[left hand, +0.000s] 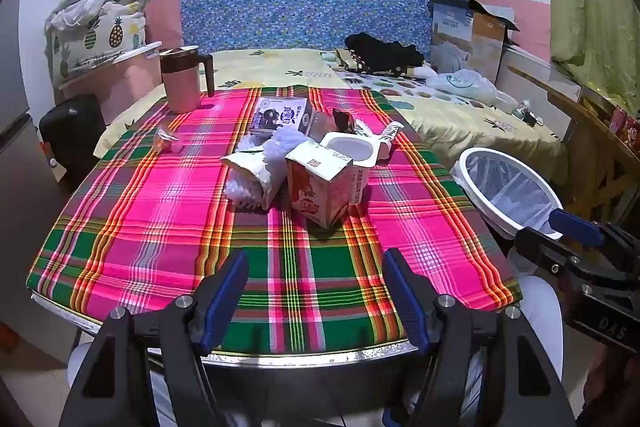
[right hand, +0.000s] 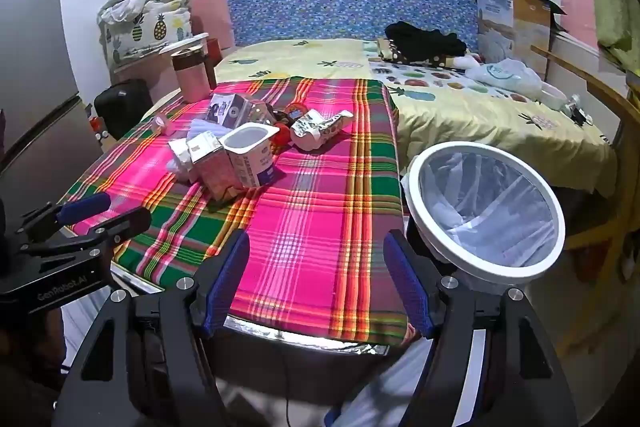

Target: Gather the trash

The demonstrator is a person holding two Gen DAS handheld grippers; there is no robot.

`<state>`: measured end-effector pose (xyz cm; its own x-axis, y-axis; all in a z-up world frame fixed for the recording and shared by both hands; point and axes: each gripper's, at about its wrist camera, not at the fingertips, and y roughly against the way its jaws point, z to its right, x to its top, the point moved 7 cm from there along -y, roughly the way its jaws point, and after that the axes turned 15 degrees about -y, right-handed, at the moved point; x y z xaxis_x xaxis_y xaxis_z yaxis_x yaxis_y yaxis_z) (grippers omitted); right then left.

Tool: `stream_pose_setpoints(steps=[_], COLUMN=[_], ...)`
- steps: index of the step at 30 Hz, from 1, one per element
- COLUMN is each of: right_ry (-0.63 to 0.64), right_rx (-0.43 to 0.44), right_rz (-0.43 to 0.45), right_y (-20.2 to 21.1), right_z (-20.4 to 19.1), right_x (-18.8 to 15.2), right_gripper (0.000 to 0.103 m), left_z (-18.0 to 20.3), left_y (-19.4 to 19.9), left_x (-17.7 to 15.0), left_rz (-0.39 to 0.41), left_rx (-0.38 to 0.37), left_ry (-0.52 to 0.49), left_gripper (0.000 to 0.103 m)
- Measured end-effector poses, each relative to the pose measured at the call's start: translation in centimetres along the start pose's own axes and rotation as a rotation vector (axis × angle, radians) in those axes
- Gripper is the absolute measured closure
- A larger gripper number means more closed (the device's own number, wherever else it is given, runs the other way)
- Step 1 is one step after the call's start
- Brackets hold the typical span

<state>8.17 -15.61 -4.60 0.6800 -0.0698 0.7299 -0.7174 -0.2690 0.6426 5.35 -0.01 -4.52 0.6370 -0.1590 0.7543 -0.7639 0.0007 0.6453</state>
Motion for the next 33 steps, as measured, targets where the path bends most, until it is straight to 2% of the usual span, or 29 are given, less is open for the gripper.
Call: stream_pose_setpoints(steps=[33], right_ry=[-0.004], right_rx=[0.004], right_rz=[-0.002], right_y=[0.05], right_z=[-0.13], right_x=[-0.09], right_gripper=[0.032], left_z=[0.32], left_y=[0.18], left_x=[0.19], left_rz=[0.001], left_rx=[0.005], left_ry=[-0.009], left_gripper=[0.034])
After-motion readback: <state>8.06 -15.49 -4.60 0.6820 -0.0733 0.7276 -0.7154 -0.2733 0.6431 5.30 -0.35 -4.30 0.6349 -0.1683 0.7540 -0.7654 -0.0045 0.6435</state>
